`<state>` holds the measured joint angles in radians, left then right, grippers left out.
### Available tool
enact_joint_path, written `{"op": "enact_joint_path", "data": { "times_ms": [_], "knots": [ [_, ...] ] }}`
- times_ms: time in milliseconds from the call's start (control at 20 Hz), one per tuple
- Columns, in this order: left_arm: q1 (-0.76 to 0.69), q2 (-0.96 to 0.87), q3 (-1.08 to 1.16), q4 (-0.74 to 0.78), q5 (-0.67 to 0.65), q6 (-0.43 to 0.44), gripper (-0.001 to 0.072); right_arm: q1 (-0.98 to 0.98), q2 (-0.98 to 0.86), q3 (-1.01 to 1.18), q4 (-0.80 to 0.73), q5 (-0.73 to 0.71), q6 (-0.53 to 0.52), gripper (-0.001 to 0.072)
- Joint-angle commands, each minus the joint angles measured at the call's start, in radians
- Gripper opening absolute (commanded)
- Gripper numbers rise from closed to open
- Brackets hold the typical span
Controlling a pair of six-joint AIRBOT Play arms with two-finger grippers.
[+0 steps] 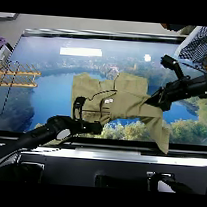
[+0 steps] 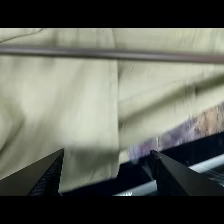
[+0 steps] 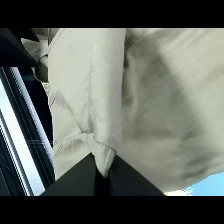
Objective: Fold the clothes and pants, and hang the long-sleeved shirts on hangers.
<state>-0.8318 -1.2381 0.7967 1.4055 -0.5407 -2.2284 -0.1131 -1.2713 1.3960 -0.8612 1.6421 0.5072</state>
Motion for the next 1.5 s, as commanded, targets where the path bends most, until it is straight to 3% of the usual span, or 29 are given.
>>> {"op": "enact_joint_path", "data": {
  "times_ms": [0,200,300,350,400,450,600,650,750,800,1100,1450],
  "knots": [
    [-0.009,-0.058,0.034,0.047,0.014,-0.055,0.0612,0.000,0.001,0.000,0.001,0.002,0.006,0.0025],
    [-0.009,-0.069,0.034,0.081,0.013,-0.073,0.0594,0.000,0.001,0.000,0.001,0.002,0.006,0.0025],
    [-0.009,-0.085,0.034,0.104,-0.003,-0.127,0.0588,0.000,0.001,0.000,0.000,0.002,0.006,0.0025],
    [-0.009,-0.093,0.034,0.111,-0.013,-0.153,0.0507,0.000,0.001,0.000,0.000,0.002,0.006,0.0025],
    [-0.009,-0.097,0.034,0.111,-0.019,-0.155,0.0358,0.000,0.001,0.000,0.000,0.002,0.007,0.0025],
    [-0.009,-0.095,0.034,0.111,-0.021,-0.155,0.0298,0.000,0.001,0.000,0.000,0.002,0.010,0.0025],
    [-0.009,-0.087,0.037,0.111,-0.054,-0.155,0.0298,0.000,0.001,0.000,-0.001,0.002,0.010,0.0025],
    [-0.009,-0.085,0.036,0.111,-0.076,-0.155,0.0267,0.000,0.001,0.000,-0.006,0.001,0.010,0.0026],
    [-0.009,-0.082,0.036,0.111,-0.109,-0.152,0.0041,0.000,0.001,0.000,-0.013,0.001,0.010,0.0026],
    [-0.009,-0.081,0.037,0.111,-0.108,-0.151,0.0017,0.000,0.001,0.000,-0.015,0.001,0.010,0.0026],
    [0.010,-0.026,0.037,0.133,-0.103,-0.151,0.0016,0.000,0.002,0.000,-0.014,0.029,0.022,0.0025],
    [0.220,-0.020,0.037,0.132,-0.059,-0.150,0.0015,0.000,0.074,0.000,-0.026,0.036,0.080,0.0024]
  ]
}}
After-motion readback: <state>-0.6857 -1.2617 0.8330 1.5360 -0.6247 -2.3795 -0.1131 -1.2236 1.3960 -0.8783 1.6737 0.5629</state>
